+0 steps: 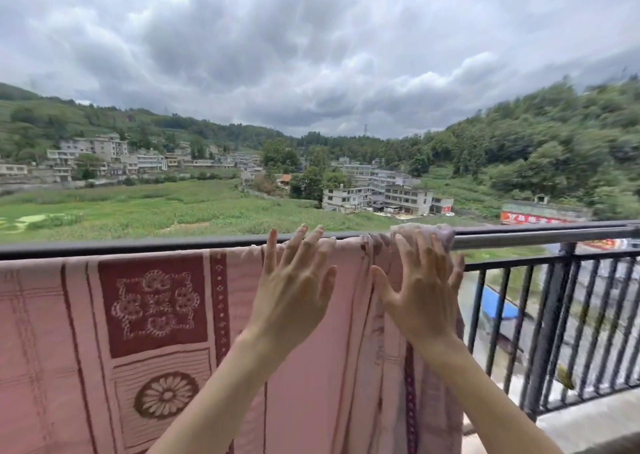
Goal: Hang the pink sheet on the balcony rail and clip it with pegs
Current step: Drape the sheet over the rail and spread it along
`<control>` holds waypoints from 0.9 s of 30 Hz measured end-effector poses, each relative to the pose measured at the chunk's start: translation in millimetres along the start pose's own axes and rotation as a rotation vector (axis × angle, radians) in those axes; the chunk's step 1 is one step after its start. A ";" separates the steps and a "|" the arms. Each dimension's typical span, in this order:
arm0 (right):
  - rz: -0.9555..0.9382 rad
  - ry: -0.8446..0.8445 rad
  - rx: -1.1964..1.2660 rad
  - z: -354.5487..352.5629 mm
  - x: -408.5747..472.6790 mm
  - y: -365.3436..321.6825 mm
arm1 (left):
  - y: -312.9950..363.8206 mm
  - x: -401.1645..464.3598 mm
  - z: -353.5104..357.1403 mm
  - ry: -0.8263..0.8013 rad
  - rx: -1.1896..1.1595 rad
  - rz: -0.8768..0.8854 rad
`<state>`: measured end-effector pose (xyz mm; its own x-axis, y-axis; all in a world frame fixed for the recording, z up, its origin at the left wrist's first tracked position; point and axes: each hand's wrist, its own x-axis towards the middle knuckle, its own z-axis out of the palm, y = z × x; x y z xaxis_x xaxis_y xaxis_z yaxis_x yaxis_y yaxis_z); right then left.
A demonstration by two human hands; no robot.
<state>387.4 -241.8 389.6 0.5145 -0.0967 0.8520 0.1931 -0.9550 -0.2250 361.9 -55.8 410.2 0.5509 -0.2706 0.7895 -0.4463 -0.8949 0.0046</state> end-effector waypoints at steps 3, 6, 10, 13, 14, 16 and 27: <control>0.157 -0.079 0.215 -6.7 2.0 37.1 | 23.0 14.4 26.7 -0.021 0.042 -0.086; 0.340 -0.181 0.599 -9.7 4.4 48.5 | 29.2 16.9 42.9 -0.029 0.192 -0.168; 0.466 -0.440 0.955 -2.7 12.4 51.7 | 36.6 21.9 45.0 0.011 0.263 -0.248; 0.500 -0.530 1.118 -2.4 19.0 50.6 | 41.9 24.8 46.1 0.004 0.285 -0.278; 0.510 -0.546 1.163 -3.9 21.7 50.7 | 41.7 24.5 47.1 0.002 0.291 -0.275; 0.546 -0.624 1.240 -5.3 26.5 53.9 | 38.8 22.4 48.7 0.017 0.299 -0.260; 0.669 -0.469 1.515 -36.0 77.1 137.8 | 41.7 27.2 57.0 0.146 0.328 -0.332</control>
<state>423.6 -391.0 441.4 0.9558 0.0103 0.2939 0.2736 0.3350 -0.9016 398.5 -120.7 396.8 0.5109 0.0801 0.8559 -0.0047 -0.9954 0.0960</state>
